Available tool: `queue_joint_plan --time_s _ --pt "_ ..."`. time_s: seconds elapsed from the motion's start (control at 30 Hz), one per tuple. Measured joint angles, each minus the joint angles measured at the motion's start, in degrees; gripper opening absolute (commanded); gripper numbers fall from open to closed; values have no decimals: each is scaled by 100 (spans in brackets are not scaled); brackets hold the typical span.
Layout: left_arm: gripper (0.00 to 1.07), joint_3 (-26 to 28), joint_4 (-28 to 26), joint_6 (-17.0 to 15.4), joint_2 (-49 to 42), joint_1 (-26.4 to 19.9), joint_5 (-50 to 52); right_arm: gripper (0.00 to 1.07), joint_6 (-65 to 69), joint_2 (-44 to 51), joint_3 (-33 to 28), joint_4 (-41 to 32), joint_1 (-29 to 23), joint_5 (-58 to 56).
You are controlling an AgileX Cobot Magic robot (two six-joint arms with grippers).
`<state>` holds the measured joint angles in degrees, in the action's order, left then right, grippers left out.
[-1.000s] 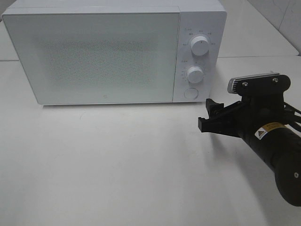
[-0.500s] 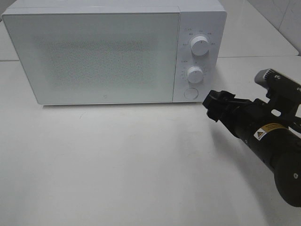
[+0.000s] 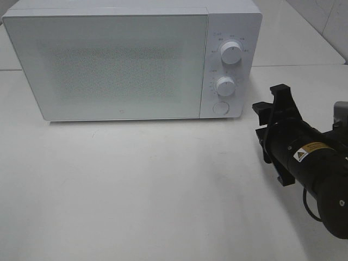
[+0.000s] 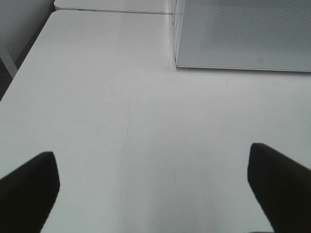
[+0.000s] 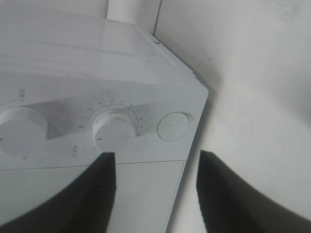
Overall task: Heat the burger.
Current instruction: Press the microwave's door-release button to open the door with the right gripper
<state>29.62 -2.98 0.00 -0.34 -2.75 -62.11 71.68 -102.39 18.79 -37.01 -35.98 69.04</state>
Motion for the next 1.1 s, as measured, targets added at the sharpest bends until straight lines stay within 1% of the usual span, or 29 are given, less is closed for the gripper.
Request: queue_joint_plan --time_s 0.03,0.07,0.1,0.13,0.17,0.2,0.23,0.27,0.3,0.33,0.37,0.4,0.7,0.77,0.87,0.93,1.1 --pt "98 0 0 0 0 0 0 37 424 0 0 0 0 0" --pt "98 0 0 0 0 0 0 33 590 0 0 0 0 0" --pt "98 0 0 0 0 0 0 33 590 0 0 0 0 0" --pt "98 0 0 0 0 0 0 24 848 0 0 0 0 0" --pt "98 0 0 0 0 0 0 24 848 0 0 0 0 0" --pt "98 0 0 0 0 0 0 16 1043 0 0 -6 0 0" --pt "98 0 0 0 0 0 0 12 1140 0 0 -6 0 0" --pt "98 0 0 0 0 0 0 12 1140 0 0 -6 0 0" --pt "98 0 0 0 0 0 0 5 1289 0 0 -6 0 0" --pt "98 0 0 0 0 0 0 2 1387 0 0 -6 0 0" --pt "98 0 0 0 0 0 0 2 1387 0 0 -6 0 0" --pt "98 0 0 0 0 0 0 0 1427 0 0 -6 0 0" --pt "98 0 0 0 0 0 0 0 1467 -132 57 -109 0 34" --pt "98 0 0 0 0 0 0 0 1473 -275 212 -143 0 40" --pt "98 0 0 0 0 0 0 0 1473 -309 269 -155 0 40" --pt "98 0 0 0 0 0 0 0 1473 -504 487 -160 0 46" --pt "98 0 0 0 0 0 0 0 1467 -710 739 -172 0 -46"
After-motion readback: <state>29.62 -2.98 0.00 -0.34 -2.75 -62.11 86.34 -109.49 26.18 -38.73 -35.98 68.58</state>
